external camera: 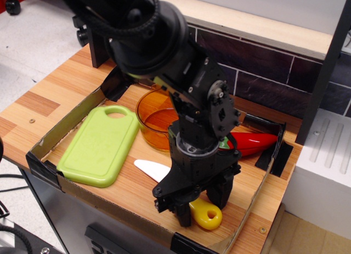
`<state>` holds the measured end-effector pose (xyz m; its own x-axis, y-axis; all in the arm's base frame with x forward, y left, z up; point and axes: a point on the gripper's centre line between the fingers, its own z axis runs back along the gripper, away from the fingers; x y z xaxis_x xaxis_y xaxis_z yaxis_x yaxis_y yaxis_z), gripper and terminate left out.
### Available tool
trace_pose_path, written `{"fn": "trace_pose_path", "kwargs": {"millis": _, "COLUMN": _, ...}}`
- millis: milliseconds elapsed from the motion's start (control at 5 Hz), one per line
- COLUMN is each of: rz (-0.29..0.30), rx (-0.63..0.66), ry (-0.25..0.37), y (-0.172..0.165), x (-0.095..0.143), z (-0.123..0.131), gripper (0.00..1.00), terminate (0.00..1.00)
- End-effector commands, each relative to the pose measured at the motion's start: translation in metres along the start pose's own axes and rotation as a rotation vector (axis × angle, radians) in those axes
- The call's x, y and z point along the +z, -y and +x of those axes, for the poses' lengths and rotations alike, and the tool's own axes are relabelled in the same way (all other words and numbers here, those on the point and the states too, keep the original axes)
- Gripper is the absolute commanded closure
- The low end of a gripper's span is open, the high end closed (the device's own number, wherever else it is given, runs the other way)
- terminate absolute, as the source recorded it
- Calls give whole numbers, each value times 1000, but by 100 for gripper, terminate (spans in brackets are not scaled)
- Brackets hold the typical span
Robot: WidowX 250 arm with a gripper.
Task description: Put knife in pot
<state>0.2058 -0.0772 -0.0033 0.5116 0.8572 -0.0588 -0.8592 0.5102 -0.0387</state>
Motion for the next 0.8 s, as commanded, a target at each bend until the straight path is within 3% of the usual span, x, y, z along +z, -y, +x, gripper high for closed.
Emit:
{"fn": "trace_pose_path", "kwargs": {"millis": 0, "rz": 11, "rx": 4, "ry": -13, "y": 0, "x": 0, "z": -7, "gripper": 100, "terminate": 0}}
{"fn": "trace_pose_path", "kwargs": {"millis": 200, "rz": 1, "rx": 51, "ry": -29, "y": -7, "x": 8, "z": -10, "gripper": 100, "terminate": 0}}
{"fn": "trace_pose_path", "kwargs": {"millis": 600, "rz": 32, "rx": 359, "ry": -97, "y": -8, "x": 29, "z": -6, "gripper": 100, "terminate": 0}}
